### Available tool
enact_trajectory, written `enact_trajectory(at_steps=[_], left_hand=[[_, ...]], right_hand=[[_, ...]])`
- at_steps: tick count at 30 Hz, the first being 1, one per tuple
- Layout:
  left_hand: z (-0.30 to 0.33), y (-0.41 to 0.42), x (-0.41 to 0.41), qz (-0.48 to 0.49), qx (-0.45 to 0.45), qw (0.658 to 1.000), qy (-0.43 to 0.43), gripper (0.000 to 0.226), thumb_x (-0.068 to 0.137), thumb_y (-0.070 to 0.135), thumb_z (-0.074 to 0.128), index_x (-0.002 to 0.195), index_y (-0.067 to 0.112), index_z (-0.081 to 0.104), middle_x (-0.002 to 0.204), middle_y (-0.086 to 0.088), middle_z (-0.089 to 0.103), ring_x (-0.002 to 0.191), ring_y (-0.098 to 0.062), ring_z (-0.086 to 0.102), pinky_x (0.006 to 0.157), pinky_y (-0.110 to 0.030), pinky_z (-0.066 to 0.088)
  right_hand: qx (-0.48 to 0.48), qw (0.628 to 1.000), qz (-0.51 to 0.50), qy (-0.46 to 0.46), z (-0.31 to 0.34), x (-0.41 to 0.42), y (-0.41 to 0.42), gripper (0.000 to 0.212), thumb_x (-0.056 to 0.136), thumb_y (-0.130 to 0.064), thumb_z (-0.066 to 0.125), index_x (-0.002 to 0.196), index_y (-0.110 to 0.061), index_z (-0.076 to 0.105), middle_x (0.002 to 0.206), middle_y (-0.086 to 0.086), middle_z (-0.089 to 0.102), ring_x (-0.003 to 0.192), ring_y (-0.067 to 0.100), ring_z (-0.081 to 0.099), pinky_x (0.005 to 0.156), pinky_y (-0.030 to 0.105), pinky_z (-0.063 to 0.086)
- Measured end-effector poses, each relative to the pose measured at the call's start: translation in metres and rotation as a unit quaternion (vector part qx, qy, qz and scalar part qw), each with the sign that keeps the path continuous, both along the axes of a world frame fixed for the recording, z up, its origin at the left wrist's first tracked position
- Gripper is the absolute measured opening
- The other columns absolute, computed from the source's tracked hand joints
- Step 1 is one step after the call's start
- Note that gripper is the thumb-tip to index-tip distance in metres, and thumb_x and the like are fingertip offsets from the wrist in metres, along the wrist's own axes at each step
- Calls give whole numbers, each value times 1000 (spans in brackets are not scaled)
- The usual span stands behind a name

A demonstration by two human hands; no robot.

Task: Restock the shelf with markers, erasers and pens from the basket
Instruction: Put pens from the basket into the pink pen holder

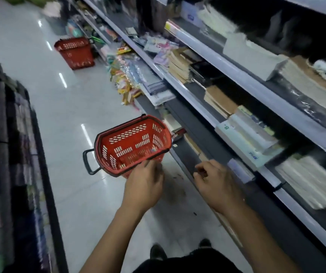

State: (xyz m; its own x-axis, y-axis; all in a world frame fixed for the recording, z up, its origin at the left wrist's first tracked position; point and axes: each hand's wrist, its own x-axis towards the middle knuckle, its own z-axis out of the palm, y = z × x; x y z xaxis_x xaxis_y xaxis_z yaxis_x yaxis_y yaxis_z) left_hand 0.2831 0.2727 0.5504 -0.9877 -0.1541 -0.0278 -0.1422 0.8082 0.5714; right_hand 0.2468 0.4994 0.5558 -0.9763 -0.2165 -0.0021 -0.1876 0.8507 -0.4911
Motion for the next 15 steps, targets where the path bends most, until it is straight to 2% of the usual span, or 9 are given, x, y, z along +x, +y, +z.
enact_trajectory(at_steps=[4,10,15], left_hand=[[-9,-39,-9,55,14,998,-1,11,94,37,56,103,34,63,109,13,63,86,-10,60,59,-21,41],[-27,-79,-53,111,6,994,-11,15,98,37,56,110,34,65,108,16,63,88,-9,60,63,-21,42],[-54,-104,-125,135,7,990,-31,22,99,48,55,114,36,65,110,19,62,92,-9,63,69,-25,51]], right_hand=[[16,998,51,-20,-7,-31,-43,23,99,-35,59,114,-21,69,112,-4,63,98,17,62,83,40,56],[13,994,100,-41,-22,-98,-90,14,98,-35,61,108,-26,66,102,-9,57,88,10,56,74,29,50],[2,989,125,-78,-49,-182,-117,14,97,-35,61,106,-26,66,102,-10,59,91,12,61,75,32,54]])
